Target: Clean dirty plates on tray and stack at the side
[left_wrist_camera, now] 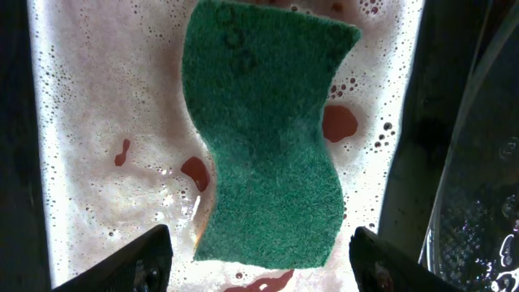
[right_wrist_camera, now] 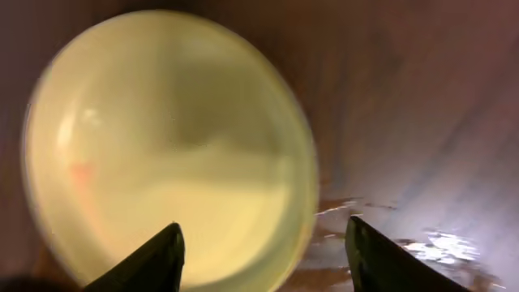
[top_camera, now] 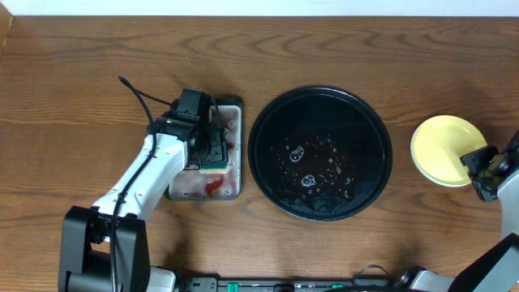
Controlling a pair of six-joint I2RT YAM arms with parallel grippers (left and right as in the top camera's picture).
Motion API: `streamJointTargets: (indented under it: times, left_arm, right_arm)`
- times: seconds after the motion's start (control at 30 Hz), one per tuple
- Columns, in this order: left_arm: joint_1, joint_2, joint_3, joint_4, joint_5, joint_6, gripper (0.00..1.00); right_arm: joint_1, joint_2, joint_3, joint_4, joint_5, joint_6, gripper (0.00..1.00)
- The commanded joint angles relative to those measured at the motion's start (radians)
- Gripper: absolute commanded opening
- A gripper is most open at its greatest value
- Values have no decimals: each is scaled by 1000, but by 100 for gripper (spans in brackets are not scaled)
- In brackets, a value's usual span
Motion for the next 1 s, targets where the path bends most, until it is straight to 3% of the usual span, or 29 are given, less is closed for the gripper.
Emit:
streamJointTargets:
  times: [0.0, 0.13, 0.17, 0.27, 0.37, 0.5, 0.73, 0.93, 0.97]
  left_arm:
    - [4, 4, -4, -3, 2, 5, 71]
    - [12, 4, -2, -3, 2, -13, 72]
    - [18, 4, -2, -3, 3, -28, 75]
    - [56, 4, 11, -36, 4, -91, 76]
    - [106, 3, 32, -93, 38, -96, 78]
    - [164, -6, 41, -211, 47, -67, 79]
    - [158, -137, -11, -308, 43, 13, 79]
    - [152, -465, -171, -248, 44, 38, 80]
    - [152, -602, -226, -227, 44, 80, 80]
  right_arm:
    - [18, 1, 4, 50, -311, -180, 62]
    - [107, 1, 4, 100, -614, -441, 62]
    - [137, 1, 4, 98, -630, -480, 57]
    - [279, 1, 4, 93, -627, -581, 60]
    - [440, 1, 13, 64, -460, -587, 73]
    - [610, 0, 61, -80, -218, -586, 99]
    - [693, -62, 82, -238, -148, -551, 99]
    - [693, -250, 25, -222, -148, -541, 99]
    - [693, -340, -16, -190, -141, -542, 99]
